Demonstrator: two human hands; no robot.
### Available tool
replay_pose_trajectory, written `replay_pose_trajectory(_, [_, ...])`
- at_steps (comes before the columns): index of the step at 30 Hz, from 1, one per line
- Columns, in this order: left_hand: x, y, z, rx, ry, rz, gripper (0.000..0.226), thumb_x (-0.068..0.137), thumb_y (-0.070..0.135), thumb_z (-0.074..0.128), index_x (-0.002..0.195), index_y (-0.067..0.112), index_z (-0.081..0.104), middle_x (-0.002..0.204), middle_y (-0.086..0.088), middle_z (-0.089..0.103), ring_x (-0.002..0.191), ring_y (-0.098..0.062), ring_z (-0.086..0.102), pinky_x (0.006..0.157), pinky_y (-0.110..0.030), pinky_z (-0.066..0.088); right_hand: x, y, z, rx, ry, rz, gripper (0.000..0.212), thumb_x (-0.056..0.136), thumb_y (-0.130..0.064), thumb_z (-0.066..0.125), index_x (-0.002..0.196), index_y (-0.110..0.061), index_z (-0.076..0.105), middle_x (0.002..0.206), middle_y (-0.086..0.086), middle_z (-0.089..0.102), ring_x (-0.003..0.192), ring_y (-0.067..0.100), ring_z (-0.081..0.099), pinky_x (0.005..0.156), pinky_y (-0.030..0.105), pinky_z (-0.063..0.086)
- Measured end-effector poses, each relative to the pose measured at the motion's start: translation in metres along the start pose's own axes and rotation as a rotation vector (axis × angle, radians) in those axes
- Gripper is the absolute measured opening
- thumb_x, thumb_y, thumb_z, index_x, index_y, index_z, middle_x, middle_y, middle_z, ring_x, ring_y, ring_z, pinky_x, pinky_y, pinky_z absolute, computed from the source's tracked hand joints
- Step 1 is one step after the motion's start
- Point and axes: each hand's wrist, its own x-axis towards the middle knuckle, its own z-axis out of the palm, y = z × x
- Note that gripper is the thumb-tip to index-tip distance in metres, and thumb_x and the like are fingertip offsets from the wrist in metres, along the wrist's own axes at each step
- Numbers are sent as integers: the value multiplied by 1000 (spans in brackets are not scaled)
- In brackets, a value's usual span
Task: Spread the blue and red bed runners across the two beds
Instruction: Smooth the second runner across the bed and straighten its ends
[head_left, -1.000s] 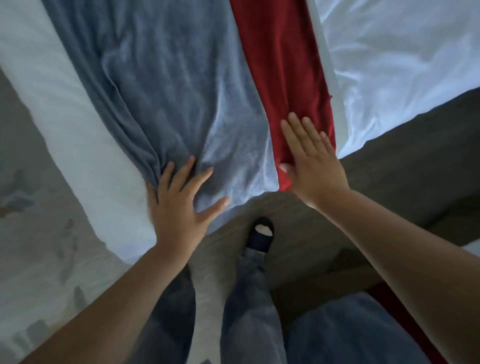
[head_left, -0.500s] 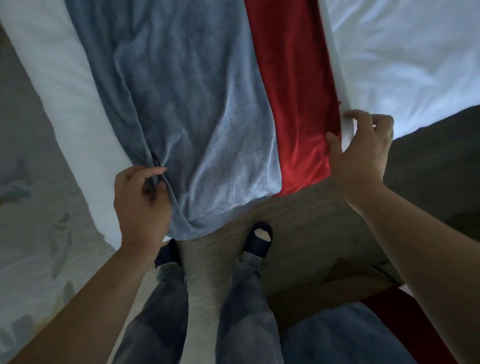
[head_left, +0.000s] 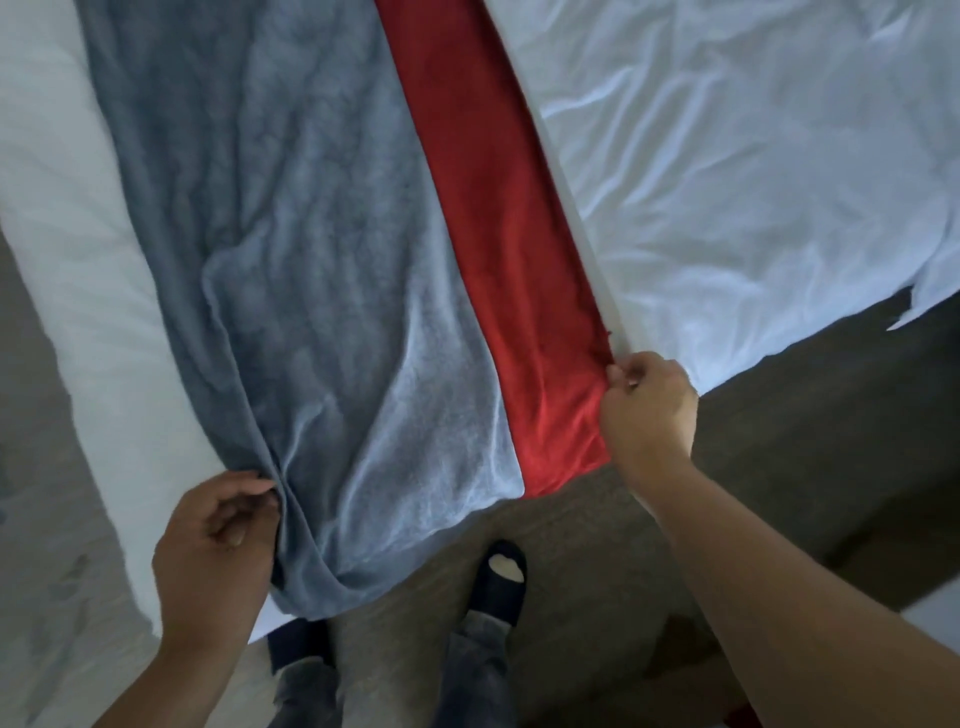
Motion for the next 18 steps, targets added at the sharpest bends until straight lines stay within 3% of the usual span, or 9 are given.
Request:
replay_pose_trajectory(3, [5, -3, -2, 14, -13, 49, 37, 83, -2, 71, 86, 35, 68, 101, 9, 72, 87, -15, 69, 82, -15, 50, 4, -3, -17, 76, 10, 88, 11, 99, -11, 50, 97, -18, 58, 90, 2, 60, 75, 16, 54, 70, 33, 40])
replay_pose_trajectory(6, [7, -4, -2, 24, -21, 126, 45, 82, -7, 72, 83, 38, 67, 105, 7, 69, 90, -15, 67, 85, -27, 51, 16, -4, -47, 139, 25, 140, 18, 95, -3, 45, 100, -17, 55, 82, -1, 57, 68, 13, 51, 62, 31, 39])
replay_pose_trajectory(8, [3, 0, 2, -67, 4, 251, 37, 81, -1, 77, 84, 35, 68, 107, 2, 66, 92, -6, 64, 78, -17, 51, 33, -5, -71, 174, 81, 132, 27, 88, 5, 41, 101, -17, 51, 80, -1, 54, 67, 17, 49, 57, 30, 37])
replay_pose_trajectory(10, [-2, 6, 9, -105, -19, 353, 18, 78, 11, 71, 85, 27, 70, 106, -4, 63, 92, 1, 62, 71, -8, 48, 56, -1, -87, 180, 183, 99, 30, 85, 6, 41, 100, -19, 49, 81, 1, 55, 74, 26, 53, 63, 34, 42])
replay_pose_trajectory(12, [-2, 8, 15, -67, -76, 415, 18, 79, 16, 60, 85, 29, 72, 102, -6, 61, 93, 3, 60, 69, -7, 47, 77, 9, -91, 117, 198, 64, 25, 91, 0, 44, 100, -23, 48, 85, 7, 61, 83, 36, 58, 71, 41, 47])
replay_pose_trajectory(15, [13, -3, 20, -18, -155, 334, 26, 74, 36, 56, 90, 44, 75, 101, -10, 67, 84, -3, 67, 65, -13, 52, 91, 29, -81, -9, -6, 95, 5, 105, -22, 49, 108, -24, 50, 94, 11, 68, 73, 30, 62, 57, 33, 45])
replay_pose_trajectory(18, [20, -12, 18, 107, -199, 365, 34, 66, 42, 63, 94, 26, 73, 98, -17, 70, 68, -4, 69, 50, -18, 53, 90, 41, -72, -28, -74, 65, 19, 105, -35, 50, 117, -22, 56, 102, 9, 70, 71, 16, 60, 58, 28, 42])
